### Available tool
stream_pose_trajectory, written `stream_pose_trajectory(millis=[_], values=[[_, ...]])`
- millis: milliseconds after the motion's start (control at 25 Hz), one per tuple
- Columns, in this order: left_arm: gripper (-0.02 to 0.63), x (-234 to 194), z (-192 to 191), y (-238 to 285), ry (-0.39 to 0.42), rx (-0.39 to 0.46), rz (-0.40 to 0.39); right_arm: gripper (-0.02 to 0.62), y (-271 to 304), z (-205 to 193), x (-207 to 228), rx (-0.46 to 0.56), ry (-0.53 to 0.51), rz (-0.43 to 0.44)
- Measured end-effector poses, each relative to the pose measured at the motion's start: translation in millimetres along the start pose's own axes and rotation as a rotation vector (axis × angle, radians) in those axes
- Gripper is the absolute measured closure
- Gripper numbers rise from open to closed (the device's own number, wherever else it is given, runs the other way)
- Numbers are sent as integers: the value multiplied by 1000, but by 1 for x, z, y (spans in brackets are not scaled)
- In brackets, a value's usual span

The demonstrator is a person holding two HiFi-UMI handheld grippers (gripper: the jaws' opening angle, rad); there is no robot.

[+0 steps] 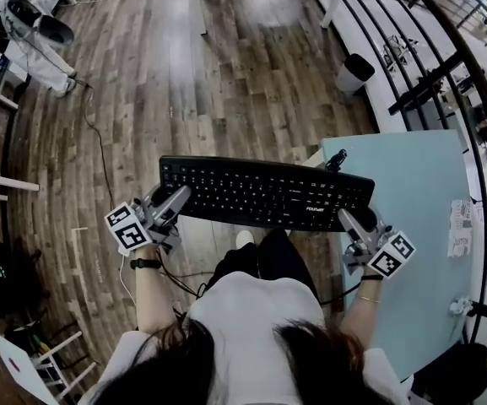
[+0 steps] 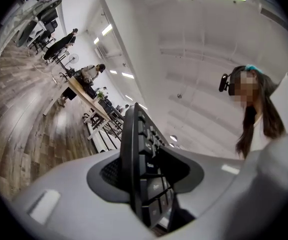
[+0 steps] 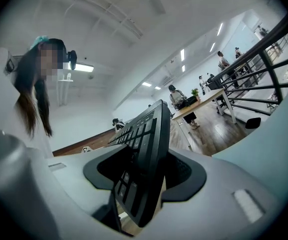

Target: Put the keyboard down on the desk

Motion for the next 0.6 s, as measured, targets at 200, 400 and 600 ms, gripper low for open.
stream_pose_trajectory(millis=[200, 400, 600], values=[[407, -22, 1, 14, -35, -48, -63, 407, -7, -8, 1, 27, 15, -83], [407, -52, -6, 74, -63, -114, -154, 407, -25, -3, 34, 76, 30, -187], [407, -79, -5, 202, -83, -215, -276, 405, -53, 38, 103, 168, 61, -319]])
Point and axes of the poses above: the fingertips, and each gripper's own axes: y forward along the fingers, x to its right, z out of its top, the point moved 2 cm from there along -y, backward along the fingers, and after that the axes turned 15 degrees about -z, right-handed, at the moved point
